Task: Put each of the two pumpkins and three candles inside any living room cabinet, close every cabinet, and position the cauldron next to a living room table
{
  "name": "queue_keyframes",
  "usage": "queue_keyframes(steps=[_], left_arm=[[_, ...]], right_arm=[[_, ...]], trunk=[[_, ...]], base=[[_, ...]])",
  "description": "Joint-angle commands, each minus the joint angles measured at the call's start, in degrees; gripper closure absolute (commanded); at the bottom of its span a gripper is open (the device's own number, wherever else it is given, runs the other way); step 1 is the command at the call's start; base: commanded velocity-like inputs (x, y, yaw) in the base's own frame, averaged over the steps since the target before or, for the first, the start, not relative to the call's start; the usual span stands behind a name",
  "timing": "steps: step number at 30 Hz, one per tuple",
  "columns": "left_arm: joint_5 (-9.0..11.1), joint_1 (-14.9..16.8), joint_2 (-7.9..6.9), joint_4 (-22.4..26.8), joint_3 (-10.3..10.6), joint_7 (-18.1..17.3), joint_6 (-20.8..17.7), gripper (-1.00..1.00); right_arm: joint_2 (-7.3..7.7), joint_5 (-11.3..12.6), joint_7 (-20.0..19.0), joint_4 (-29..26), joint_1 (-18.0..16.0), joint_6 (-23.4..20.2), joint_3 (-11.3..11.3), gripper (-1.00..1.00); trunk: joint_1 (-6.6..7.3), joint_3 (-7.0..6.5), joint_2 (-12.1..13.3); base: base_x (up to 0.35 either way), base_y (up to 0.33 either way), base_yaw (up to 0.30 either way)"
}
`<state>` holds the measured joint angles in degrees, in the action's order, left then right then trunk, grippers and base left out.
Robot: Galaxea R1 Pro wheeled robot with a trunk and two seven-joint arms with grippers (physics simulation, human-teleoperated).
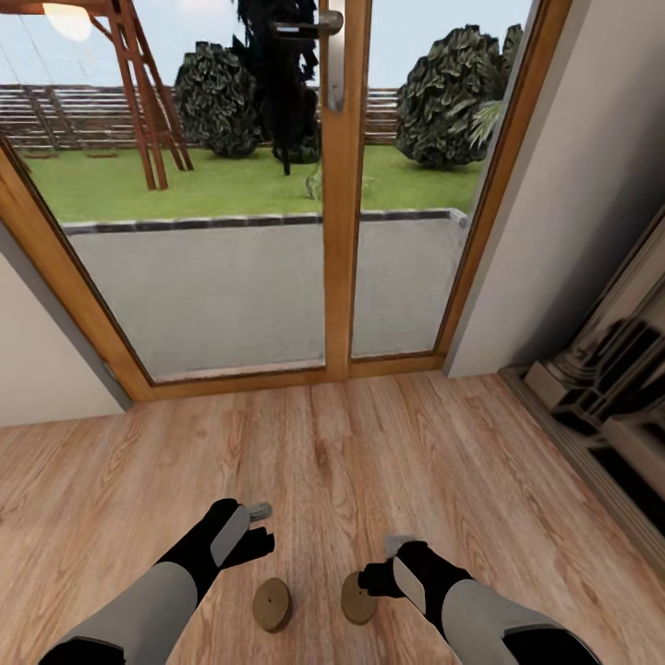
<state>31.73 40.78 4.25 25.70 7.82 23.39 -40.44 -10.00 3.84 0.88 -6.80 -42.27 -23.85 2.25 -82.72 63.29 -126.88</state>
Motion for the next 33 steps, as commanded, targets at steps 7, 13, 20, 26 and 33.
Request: queue_keyframes(steps=[7, 13, 20, 26, 33], left_arm=[[0.00, 0.00, -0.03, -0.06, 0.00, -0.01, 0.01, -1.00], [0.11, 0.00, -0.09, -0.06, -0.06, -0.01, 0.08, -1.00], [0.25, 0.00, -0.23, -0.11, -0.12, -0.01, 0.15, -1.00], [0.26, 0.00, -0.26, -0.12, -0.16, -0.01, 0.19, -1.00], [0.28, 0.00, -0.27, 0.41, -0.14, -0.08, 0.44, -1.00]], right_arm=[[0.00, -0.69, -1.82, -0.26, 0.00, 0.52, 0.12, -1.00], [0.00, -0.79, -1.74, -0.32, 0.00, 0.55, 0.12, -1.00], [0.00, -0.79, -1.67, -0.32, 0.00, 0.54, 0.12, -1.00], [0.00, -0.81, -1.75, -0.32, 0.00, 0.55, 0.12, -1.00], [0.00, -0.98, -1.51, -0.80, 0.00, 0.55, 0.12, -1.00]], trunk=[[-1.54, 1.26, -2.82], [-1.98, 1.72, -3.62], [-1.98, 1.86, -3.62], [-1.98, 1.88, -3.62], [-1.98, 1.88, -3.62]], base=[[0.000, 0.000, 0.002], [0.000, 0.000, 0.191], [0.000, 0.000, 0.275], [0.000, 0.000, 0.111], [0.000, 0.000, 0.006]])
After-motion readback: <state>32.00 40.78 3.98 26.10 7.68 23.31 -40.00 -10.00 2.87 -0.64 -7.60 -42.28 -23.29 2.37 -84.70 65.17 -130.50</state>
